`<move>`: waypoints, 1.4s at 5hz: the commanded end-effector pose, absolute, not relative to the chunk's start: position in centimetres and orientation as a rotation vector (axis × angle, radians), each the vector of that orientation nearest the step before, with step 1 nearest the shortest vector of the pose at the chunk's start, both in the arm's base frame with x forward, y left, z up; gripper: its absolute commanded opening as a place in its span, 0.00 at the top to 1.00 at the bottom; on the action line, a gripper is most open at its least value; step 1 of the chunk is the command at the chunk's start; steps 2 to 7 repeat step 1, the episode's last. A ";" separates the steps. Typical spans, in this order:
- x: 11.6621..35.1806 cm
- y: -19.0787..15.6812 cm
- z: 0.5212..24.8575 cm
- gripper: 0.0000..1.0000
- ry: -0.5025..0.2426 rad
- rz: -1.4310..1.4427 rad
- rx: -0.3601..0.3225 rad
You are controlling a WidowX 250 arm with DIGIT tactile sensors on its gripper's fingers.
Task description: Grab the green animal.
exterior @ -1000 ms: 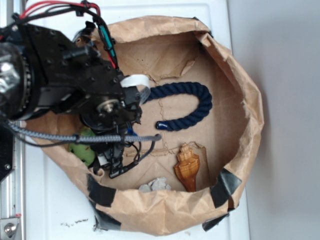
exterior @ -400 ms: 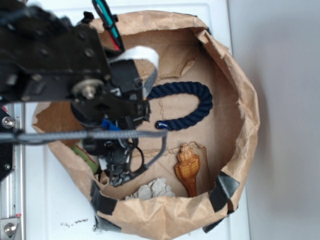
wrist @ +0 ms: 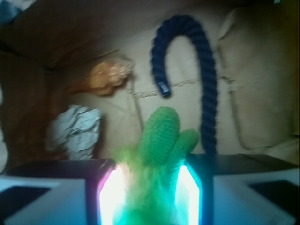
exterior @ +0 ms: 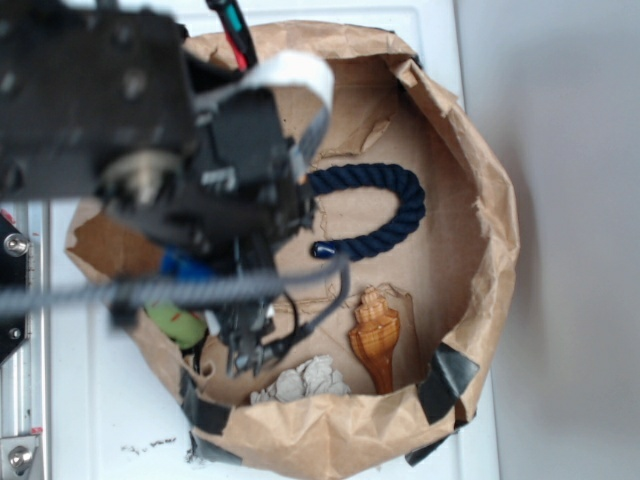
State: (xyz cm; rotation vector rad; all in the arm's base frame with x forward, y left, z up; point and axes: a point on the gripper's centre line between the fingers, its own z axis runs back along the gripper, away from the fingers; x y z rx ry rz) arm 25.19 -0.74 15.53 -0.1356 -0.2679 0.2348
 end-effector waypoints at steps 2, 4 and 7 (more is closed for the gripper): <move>25.9 -0.7 17.3 1.00 -0.404 0.222 -0.043; 25.9 -0.7 17.3 1.00 -0.404 0.222 -0.043; 25.9 -0.7 17.3 1.00 -0.404 0.222 -0.043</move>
